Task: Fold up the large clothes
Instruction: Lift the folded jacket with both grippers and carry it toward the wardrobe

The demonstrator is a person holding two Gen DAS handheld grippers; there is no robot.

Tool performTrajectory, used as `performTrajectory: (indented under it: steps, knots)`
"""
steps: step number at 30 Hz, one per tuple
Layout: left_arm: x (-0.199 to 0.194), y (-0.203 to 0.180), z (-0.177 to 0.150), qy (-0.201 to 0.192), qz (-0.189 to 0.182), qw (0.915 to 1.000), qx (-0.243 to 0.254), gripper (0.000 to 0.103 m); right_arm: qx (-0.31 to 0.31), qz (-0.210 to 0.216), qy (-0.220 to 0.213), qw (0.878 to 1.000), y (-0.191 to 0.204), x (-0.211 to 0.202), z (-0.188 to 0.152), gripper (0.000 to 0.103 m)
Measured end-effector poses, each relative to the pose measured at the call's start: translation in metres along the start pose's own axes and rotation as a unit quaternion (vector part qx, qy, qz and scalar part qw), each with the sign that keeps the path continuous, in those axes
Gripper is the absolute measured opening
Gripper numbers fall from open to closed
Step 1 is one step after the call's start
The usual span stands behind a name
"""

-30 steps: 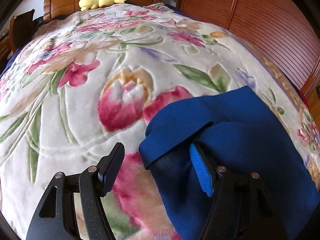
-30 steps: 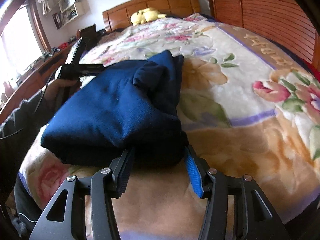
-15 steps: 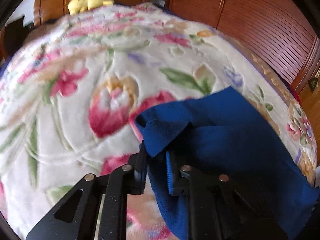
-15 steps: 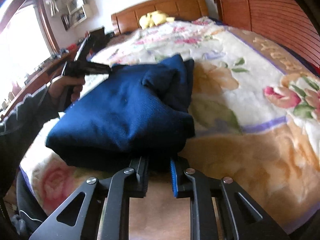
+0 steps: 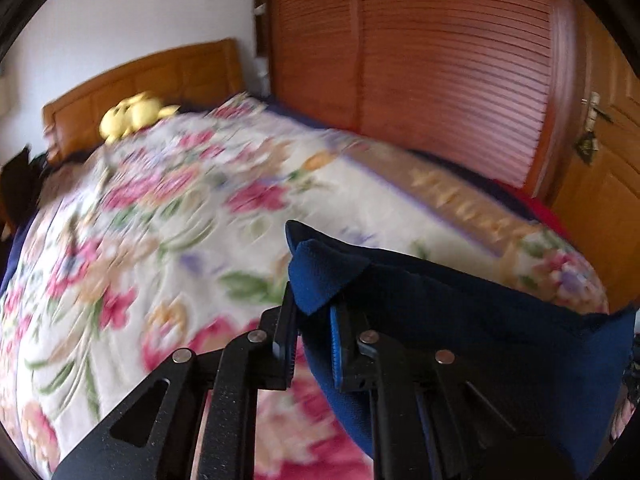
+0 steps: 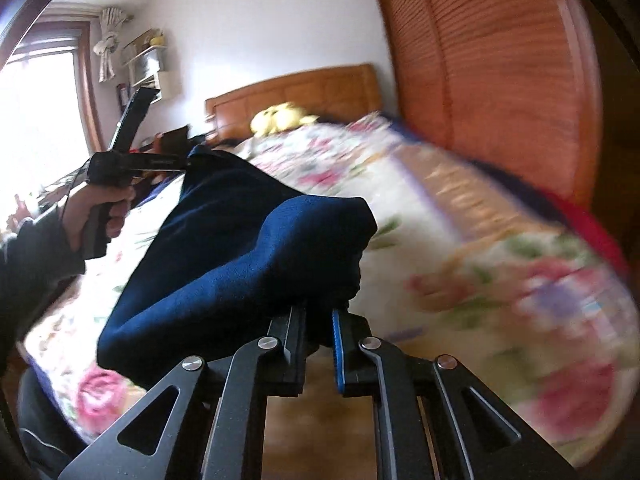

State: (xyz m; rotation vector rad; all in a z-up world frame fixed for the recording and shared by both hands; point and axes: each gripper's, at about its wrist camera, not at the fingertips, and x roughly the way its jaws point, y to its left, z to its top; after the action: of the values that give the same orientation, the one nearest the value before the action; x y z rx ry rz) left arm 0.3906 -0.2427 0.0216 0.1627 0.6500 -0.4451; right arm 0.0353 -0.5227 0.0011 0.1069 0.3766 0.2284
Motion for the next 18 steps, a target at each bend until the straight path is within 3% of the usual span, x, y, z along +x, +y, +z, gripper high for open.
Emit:
performTrajectory:
  steps: [6, 11, 15, 18]
  knots:
    - [0.008, -0.112, 0.055, -0.038, -0.045, 0.9977, 0.034, 0.014, -0.016, -0.091, -0.02, 0.995, -0.083, -0.058, 0.014, 0.01]
    - [0.03, -0.203, 0.089, -0.056, -0.082, 0.9932, 0.06, 0.014, -0.018, -0.175, -0.04, 0.984, -0.144, -0.108, 0.022, 0.01]
    - [0.06, -0.258, 0.096, -0.04, -0.117, 0.9899, 0.068, 0.014, 0.002, -0.222, -0.04, 0.974, -0.185, -0.136, 0.009, 0.01]
    - [0.09, -0.288, 0.084, -0.012, -0.131, 0.9881, 0.08, 0.015, 0.021, -0.244, -0.019, 0.969, -0.211, -0.139, -0.017, 0.01]
